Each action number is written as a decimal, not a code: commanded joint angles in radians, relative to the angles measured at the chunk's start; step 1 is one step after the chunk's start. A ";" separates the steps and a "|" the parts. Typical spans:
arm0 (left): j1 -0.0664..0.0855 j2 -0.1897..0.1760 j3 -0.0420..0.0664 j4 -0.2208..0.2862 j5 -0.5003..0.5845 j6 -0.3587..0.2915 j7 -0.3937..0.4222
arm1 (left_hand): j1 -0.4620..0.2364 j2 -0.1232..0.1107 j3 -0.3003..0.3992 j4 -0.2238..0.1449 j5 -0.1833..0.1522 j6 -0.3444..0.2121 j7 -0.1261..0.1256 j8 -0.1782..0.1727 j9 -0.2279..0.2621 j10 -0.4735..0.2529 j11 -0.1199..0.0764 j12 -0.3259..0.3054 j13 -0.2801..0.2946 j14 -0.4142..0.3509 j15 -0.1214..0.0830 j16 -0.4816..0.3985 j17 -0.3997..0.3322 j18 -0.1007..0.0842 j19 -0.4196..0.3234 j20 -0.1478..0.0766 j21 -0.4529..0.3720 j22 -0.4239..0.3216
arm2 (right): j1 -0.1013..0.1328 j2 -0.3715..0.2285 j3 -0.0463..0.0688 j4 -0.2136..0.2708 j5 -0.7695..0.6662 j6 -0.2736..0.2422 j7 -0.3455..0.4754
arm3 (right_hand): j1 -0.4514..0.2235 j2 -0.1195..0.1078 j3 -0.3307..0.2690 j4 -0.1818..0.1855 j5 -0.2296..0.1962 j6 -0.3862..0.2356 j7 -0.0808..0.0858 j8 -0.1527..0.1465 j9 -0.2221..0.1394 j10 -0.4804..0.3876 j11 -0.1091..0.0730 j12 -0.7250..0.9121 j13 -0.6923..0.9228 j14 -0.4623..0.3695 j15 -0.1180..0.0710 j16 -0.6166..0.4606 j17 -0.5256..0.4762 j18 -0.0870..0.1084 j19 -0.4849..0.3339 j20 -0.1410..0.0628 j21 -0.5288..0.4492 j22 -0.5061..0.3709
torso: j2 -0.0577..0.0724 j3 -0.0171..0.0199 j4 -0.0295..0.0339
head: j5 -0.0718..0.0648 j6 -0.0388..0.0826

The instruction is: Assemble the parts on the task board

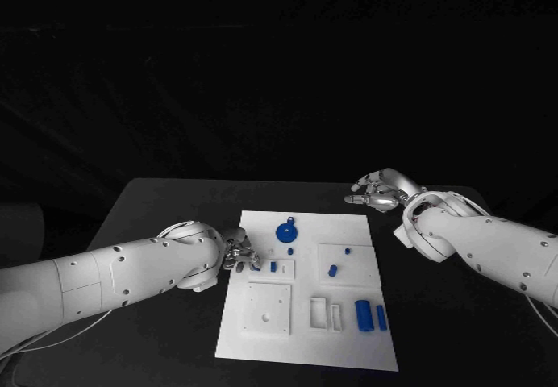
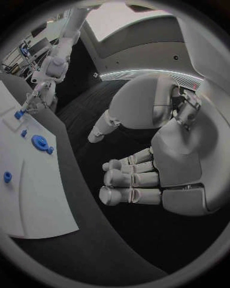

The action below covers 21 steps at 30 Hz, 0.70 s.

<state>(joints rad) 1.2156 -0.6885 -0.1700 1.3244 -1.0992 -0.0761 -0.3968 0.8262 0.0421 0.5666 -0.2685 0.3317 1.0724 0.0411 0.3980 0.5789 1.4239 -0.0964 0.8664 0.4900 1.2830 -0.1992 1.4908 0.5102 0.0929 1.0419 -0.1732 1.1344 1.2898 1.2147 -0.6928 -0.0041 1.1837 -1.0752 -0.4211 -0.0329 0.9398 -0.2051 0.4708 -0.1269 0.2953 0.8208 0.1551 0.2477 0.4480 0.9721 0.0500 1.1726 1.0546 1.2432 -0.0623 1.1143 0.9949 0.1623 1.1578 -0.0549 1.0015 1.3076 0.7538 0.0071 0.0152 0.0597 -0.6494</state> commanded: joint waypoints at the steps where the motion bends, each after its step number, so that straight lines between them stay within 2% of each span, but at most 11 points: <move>1: -0.006 0.004 -0.005 -0.002 -0.010 0.027 -0.008 | 0.004 0.004 0.004 0.003 -0.002 0.096 -0.032 0.005 -0.002 0.003 -0.006 0.006 -0.001 -0.004 -0.007 0.005 0.001 0.019 0.009 -0.089 0.007 0.001 | -0.001 0.000 0.000 0.002 -0.007 0.012 0.010 | -0.009 0.001 -0.006 0.002 0.004 0.002 0.008 0.005 -0.002 -0.003 -0.001 0.005 -0.001 0.008 0.000 -0.002 -0.001 0.100 -0.003 -0.007 -0.006 0.003 | 0.000 0.0004 -0.0004 | 0.000 0.000; 8: -0.006 0.013 -0.007 -0.011 -0.011 0.038 -0.011 | 0.003 0.004 0.003 0.003 -0.004 0.096 -0.032 0.005 -0.002 0.002 -0.006 0.006 -0.001 -0.004 -0.007 0.005 0.002 0.019 0.009 -0.089 0.007 0.001 | -0.001 0.000 0.000 0.003 -0.007 0.013 0.010 | -0.009 0.001 -0.007 0.002 0.005 0.002 0.008 0.005 -0.002 -0.003 -0.001 0.005 -0.002 0.008 0.000 -0.002 -0.001 0.100 -0.003 -0.007 -0.006 0.003 | 0.000 0.0005 -0.0008 | 0.000 -0.001; 13: -0.007 0.022 -0.008 -0.016 -0.019 0.051 -0.015 | -0.004 0.004 0.000 0.009 -0.025 0.099 -0.033 0.008 -0.002 0.003 -0.006 0.013 -0.004 -0.004 -0.007 0.008 0.005 0.018 0.009 -0.090 0.008 0.002 | -0.001 0.000 0.000 0.003 -0.007 0.013 0.009 | -0.009 0.001 -0.007 0.001 0.005 0.002 0.008 0.005 -0.002 -0.003 -0.001 0.005 -0.002 0.008 0.000 -0.002 0.000 0.100 -0.003 -0.007 -0.006 0.004 | 0.000 0.0007 -0.0010 | 0.000 -0.003; 21: -0.007 0.029 -0.008 -0.020 -0.031 0.067 -0.016 | -0.015 0.013 -0.002 0.020 -0.034 0.104 -0.035 0.012 -0.001 0.004 -0.008 0.020 -0.006 -0.004 -0.009 0.011 0.009 0.018 0.009 -0.090 0.009 0.003 | -0.001 0.000 0.000 0.006 -0.007 0.014 0.009 | -0.009 0.001 -0.007 0.001 0.006 0.002 0.008 0.005 -0.002 -0.003 -0.001 0.006 -0.002 0.008 0.000 -0.002 0.000 0.100 -0.003 -0.007 -0.007 0.004 | 0.000 0.0013 -0.0011 | -0.001 -0.005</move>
<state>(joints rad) 1.2171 -0.6656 -0.1715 1.3023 -1.1170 -0.0579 -0.4032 0.8175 0.0505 0.5640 -0.2543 0.3007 1.0965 0.0386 0.4098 0.5792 1.4304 -0.0973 0.8828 0.4845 1.2830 -0.1992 1.4974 0.5183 0.0919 1.0419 -0.1732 1.1382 1.2910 1.2146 -0.6929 -0.0041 1.1879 -1.0752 -0.4198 -0.0327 0.9399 -0.2051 0.4708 -0.1269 0.2953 0.8224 0.1535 0.2477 0.4473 0.9721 0.0500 1.1725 1.0536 1.2432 -0.0623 1.1143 0.9949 0.1622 1.1577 -0.0546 1.0015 1.3075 0.7537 0.0079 0.0144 0.0592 -0.6533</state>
